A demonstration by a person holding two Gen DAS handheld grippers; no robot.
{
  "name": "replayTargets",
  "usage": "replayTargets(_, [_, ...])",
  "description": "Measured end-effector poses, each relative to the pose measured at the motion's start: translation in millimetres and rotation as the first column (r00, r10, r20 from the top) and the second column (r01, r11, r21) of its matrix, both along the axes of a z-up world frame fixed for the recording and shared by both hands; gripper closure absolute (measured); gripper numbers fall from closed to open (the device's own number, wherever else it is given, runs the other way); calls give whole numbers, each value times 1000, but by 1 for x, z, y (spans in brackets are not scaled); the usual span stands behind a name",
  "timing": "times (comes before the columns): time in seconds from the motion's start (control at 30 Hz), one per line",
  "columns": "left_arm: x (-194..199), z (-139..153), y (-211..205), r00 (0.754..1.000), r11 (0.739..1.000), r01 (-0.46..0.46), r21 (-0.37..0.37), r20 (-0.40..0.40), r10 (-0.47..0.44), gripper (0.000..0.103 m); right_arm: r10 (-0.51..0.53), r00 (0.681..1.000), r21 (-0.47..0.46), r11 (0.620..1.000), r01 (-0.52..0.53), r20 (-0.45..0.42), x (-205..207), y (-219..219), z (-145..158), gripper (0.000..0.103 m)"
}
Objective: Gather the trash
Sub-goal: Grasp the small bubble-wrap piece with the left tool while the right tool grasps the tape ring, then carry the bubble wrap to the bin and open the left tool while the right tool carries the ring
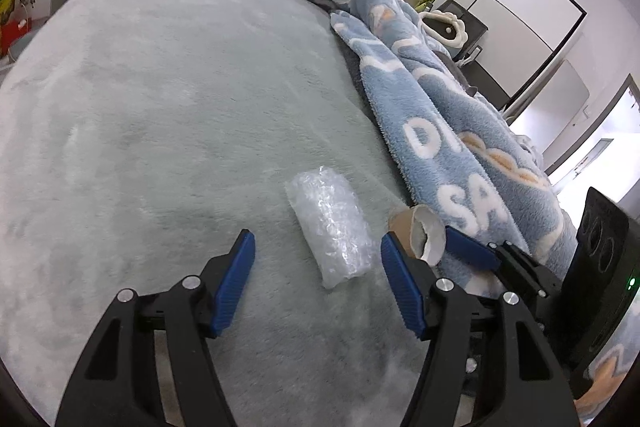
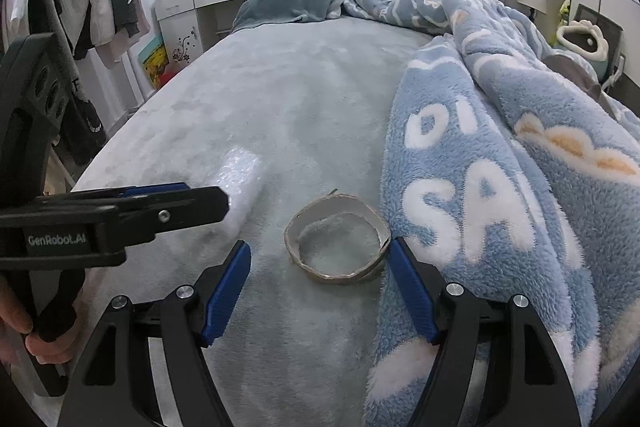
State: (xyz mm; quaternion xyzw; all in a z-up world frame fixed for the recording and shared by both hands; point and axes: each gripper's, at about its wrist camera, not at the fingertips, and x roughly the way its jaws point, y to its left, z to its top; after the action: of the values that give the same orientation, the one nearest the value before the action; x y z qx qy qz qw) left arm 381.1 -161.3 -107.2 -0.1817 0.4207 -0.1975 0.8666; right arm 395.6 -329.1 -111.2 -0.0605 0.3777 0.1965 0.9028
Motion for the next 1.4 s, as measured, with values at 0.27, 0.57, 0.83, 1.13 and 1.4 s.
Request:
replayTargets(0.27, [14, -4, -11, 1000, 1000, 11, -19, -10, -11, 44, -6, 1000, 13, 1000, 6, -9, 6, -5, -2, 32])
replayTargets(0.57, [26, -9, -8, 999, 998, 17, -67, -30, -19, 65, -14, 1000, -2, 1000, 14, -7, 7, -2, -4, 32])
replayTargets(0.83, [17, 6, 3, 1000, 998, 3, -67, -7, -3, 66, -33, 999, -23, 999, 33, -1, 11, 1, -4, 39])
replayTargets(1.13, [3, 20, 24, 1000, 1000, -8, -25, 15, 9, 66, -64, 998, -64, 996, 64, 8, 10, 7, -3, 50])
replayTargets(1.4, [-26, 26, 43, 1000, 997, 5, 78, 26, -7, 66, -89, 996, -38, 995, 90, 14, 1, 19, 14, 51])
